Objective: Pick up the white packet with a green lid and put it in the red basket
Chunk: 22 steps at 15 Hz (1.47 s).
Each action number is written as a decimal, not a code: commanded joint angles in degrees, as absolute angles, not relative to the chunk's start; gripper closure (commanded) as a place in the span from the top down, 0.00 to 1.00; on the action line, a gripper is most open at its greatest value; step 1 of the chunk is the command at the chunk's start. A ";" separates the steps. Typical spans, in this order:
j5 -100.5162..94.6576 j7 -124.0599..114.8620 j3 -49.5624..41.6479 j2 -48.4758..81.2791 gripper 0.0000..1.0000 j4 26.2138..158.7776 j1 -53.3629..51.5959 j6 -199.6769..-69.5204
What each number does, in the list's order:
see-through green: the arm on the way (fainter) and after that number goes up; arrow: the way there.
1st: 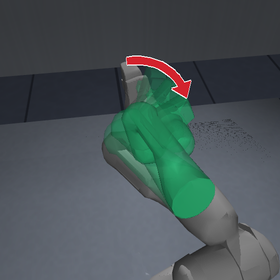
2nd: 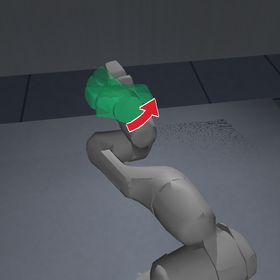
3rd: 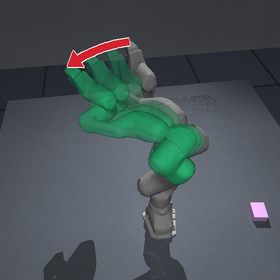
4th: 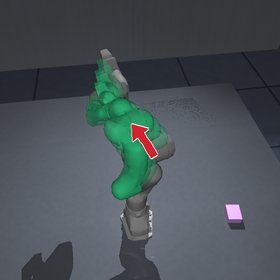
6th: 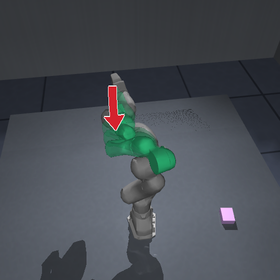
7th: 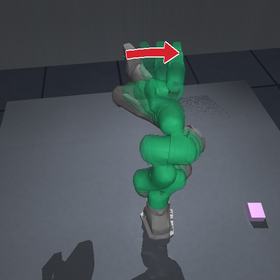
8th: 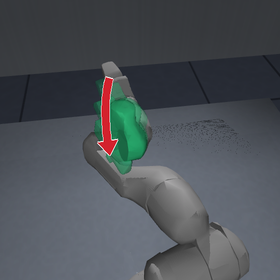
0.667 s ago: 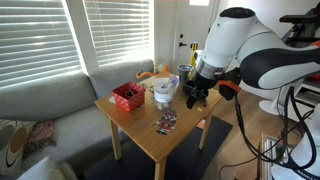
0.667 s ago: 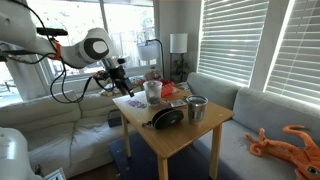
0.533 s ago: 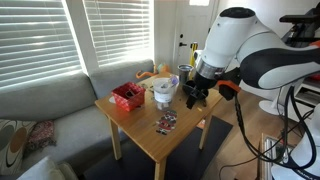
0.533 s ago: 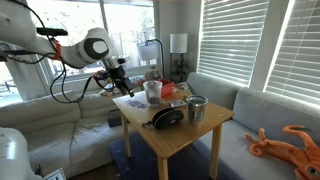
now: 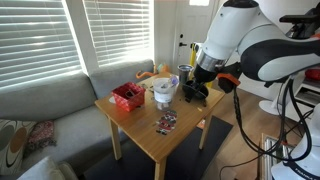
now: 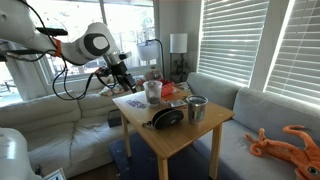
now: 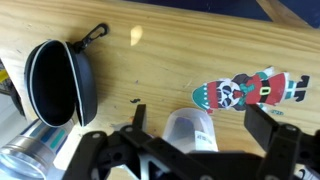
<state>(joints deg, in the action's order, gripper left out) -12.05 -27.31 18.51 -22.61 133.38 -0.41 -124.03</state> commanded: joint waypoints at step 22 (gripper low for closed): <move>-4.42 -49.42 16.36 -24.77 1.00 129.19 -0.28 -130.10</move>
<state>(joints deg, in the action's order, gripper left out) -6.63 -43.82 16.73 -25.10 130.54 -0.92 -128.98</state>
